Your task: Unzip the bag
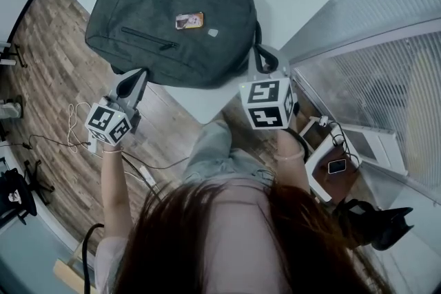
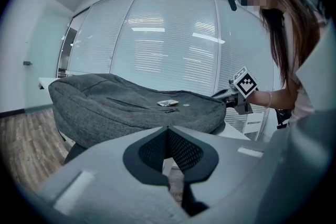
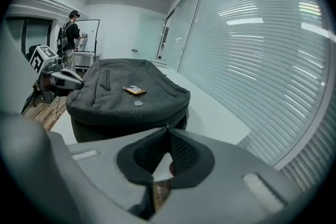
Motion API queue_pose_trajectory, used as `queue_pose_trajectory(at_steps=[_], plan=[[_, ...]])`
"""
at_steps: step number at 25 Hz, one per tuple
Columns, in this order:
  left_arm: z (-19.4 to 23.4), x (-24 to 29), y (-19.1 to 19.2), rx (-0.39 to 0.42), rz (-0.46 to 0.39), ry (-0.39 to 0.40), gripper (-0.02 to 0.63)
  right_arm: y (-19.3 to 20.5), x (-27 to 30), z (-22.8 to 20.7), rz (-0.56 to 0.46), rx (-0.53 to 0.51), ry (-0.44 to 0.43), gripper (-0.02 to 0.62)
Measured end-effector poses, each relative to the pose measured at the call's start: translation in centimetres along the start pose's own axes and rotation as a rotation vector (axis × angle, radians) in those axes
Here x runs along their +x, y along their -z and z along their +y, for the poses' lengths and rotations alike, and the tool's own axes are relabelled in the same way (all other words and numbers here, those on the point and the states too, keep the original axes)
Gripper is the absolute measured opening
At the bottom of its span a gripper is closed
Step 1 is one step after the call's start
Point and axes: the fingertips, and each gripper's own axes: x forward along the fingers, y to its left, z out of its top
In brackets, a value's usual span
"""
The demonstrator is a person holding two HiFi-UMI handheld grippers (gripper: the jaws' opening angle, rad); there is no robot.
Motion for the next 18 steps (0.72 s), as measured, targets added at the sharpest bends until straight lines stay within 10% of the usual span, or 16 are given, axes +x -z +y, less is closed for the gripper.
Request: queue_pose_trajectory(at_steps=[18], plan=[[0.1,0.0,-0.4,-0.016,0.023,-0.037,0.005,-0.6,2.1,-1.6,0.002,-0.038,-0.049,0.014]])
